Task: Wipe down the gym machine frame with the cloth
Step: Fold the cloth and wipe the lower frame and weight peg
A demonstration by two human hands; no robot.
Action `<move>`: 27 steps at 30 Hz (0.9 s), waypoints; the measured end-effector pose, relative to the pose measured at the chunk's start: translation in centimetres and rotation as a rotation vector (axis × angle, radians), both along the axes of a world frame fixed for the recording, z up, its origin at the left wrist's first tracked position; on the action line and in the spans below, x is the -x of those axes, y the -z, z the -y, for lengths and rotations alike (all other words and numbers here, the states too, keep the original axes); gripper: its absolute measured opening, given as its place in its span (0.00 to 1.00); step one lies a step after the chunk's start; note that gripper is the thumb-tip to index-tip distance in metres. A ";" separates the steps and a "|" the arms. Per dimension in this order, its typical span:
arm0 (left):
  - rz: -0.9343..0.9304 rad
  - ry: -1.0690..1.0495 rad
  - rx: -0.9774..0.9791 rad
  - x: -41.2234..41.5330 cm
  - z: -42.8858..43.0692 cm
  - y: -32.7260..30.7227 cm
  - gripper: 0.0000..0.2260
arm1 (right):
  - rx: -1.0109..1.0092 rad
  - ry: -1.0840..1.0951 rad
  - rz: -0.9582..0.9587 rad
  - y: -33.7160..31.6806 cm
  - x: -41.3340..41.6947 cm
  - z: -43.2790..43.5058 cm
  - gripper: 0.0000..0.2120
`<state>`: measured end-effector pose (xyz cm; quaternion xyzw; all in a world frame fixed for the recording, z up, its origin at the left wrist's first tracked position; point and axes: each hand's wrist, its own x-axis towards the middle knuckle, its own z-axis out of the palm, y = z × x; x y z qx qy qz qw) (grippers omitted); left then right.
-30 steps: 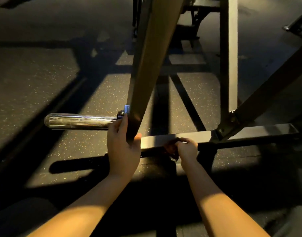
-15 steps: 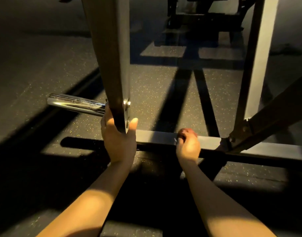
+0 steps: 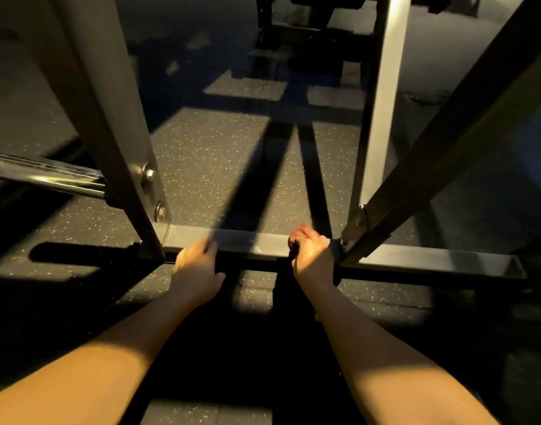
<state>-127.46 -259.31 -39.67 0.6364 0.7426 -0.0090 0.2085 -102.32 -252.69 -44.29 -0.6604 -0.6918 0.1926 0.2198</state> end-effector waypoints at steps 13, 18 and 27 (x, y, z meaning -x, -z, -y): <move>-0.029 0.017 -0.073 2.5 1.1 4.1 0.38 | 0.171 -0.322 0.092 -1.2 10.9 2.2 0.33; 0.012 -0.047 -0.065 1.1 1.2 3.2 0.37 | 0.073 -0.505 0.257 -0.7 8.4 1.0 0.28; 0.142 -0.098 -0.028 0.1 1.9 2.5 0.39 | 0.170 -0.010 0.275 -1.6 -3.6 0.7 0.16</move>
